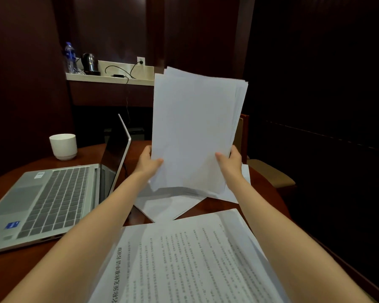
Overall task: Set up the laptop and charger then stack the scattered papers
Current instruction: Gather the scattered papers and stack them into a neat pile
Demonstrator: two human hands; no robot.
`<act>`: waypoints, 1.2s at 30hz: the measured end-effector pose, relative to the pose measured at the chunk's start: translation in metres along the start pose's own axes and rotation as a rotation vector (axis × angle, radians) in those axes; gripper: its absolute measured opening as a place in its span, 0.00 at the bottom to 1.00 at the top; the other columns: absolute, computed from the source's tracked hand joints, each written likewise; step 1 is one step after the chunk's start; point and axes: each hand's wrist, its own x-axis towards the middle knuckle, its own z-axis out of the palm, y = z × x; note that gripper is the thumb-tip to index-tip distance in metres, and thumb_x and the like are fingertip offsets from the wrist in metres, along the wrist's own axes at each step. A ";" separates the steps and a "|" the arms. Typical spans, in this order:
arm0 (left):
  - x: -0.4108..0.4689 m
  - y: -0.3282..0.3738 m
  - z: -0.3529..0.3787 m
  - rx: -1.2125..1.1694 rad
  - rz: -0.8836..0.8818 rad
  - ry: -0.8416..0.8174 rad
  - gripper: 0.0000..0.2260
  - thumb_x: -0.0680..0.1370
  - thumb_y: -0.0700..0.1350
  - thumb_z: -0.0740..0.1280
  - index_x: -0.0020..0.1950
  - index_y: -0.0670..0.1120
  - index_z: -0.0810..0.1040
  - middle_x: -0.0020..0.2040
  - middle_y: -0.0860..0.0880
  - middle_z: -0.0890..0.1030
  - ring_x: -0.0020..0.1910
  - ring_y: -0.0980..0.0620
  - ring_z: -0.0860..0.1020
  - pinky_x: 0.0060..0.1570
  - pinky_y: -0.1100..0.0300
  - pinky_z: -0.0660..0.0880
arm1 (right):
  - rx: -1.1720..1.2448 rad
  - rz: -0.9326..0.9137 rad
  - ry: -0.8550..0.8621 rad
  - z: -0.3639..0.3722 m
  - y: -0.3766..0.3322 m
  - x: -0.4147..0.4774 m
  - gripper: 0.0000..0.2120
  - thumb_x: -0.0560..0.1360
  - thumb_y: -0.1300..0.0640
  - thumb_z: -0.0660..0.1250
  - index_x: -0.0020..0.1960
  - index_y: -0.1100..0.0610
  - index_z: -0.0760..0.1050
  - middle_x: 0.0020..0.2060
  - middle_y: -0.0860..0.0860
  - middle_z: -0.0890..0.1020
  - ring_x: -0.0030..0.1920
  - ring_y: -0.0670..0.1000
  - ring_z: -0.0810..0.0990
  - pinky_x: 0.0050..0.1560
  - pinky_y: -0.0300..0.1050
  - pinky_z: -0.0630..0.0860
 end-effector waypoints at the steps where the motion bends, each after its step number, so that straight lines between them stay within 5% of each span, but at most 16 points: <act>1: 0.000 0.003 0.000 -0.037 0.012 0.003 0.19 0.78 0.33 0.63 0.68 0.38 0.66 0.64 0.41 0.74 0.62 0.44 0.73 0.53 0.56 0.70 | -0.009 -0.035 -0.008 -0.002 -0.002 0.000 0.16 0.78 0.62 0.61 0.66 0.60 0.67 0.61 0.55 0.75 0.61 0.53 0.74 0.56 0.44 0.72; 6: -0.002 0.006 0.002 -0.138 0.070 0.034 0.20 0.77 0.38 0.66 0.68 0.41 0.66 0.62 0.45 0.75 0.58 0.50 0.74 0.52 0.58 0.71 | 0.051 -0.062 0.026 -0.010 0.005 -0.004 0.18 0.76 0.57 0.66 0.63 0.59 0.68 0.55 0.51 0.75 0.54 0.49 0.75 0.52 0.43 0.74; 11: -0.008 0.018 0.012 -0.181 0.125 0.082 0.17 0.78 0.36 0.63 0.66 0.40 0.67 0.61 0.45 0.75 0.57 0.50 0.74 0.53 0.57 0.71 | 0.125 -0.057 0.041 -0.003 0.003 -0.003 0.03 0.80 0.59 0.58 0.52 0.57 0.69 0.47 0.51 0.76 0.49 0.51 0.76 0.44 0.38 0.73; 15: -0.006 0.032 0.012 -0.237 0.153 0.118 0.15 0.79 0.37 0.62 0.65 0.41 0.67 0.58 0.47 0.75 0.54 0.51 0.74 0.52 0.59 0.72 | 0.161 -0.081 0.104 -0.004 -0.003 0.002 0.03 0.81 0.59 0.56 0.50 0.57 0.68 0.39 0.47 0.73 0.44 0.49 0.73 0.41 0.38 0.71; 21: -0.010 0.026 0.012 -0.191 0.106 0.067 0.18 0.77 0.42 0.66 0.66 0.42 0.69 0.60 0.47 0.76 0.58 0.50 0.75 0.55 0.57 0.71 | 0.105 0.005 0.006 -0.008 0.007 -0.002 0.16 0.81 0.58 0.56 0.69 0.58 0.64 0.64 0.53 0.72 0.64 0.53 0.70 0.60 0.46 0.68; 24: -0.011 0.029 0.015 -0.232 0.037 0.186 0.16 0.78 0.41 0.64 0.65 0.41 0.72 0.62 0.44 0.77 0.61 0.45 0.75 0.57 0.55 0.72 | 0.114 0.046 0.010 -0.011 0.009 0.000 0.15 0.80 0.61 0.59 0.66 0.59 0.66 0.60 0.57 0.75 0.62 0.56 0.73 0.54 0.44 0.69; 31: -0.004 0.030 0.012 -0.568 -0.038 0.255 0.19 0.80 0.39 0.62 0.70 0.41 0.67 0.65 0.44 0.74 0.63 0.44 0.73 0.63 0.51 0.71 | 0.075 0.167 0.056 -0.026 0.024 0.000 0.23 0.74 0.58 0.69 0.67 0.57 0.66 0.61 0.57 0.75 0.61 0.56 0.75 0.58 0.47 0.72; 36: -0.006 0.024 0.024 -0.706 -0.129 0.287 0.17 0.78 0.39 0.65 0.67 0.40 0.70 0.64 0.41 0.75 0.60 0.43 0.76 0.62 0.49 0.72 | 0.428 0.373 -0.017 -0.023 0.018 -0.005 0.27 0.74 0.60 0.69 0.70 0.59 0.64 0.63 0.58 0.75 0.60 0.59 0.76 0.58 0.52 0.74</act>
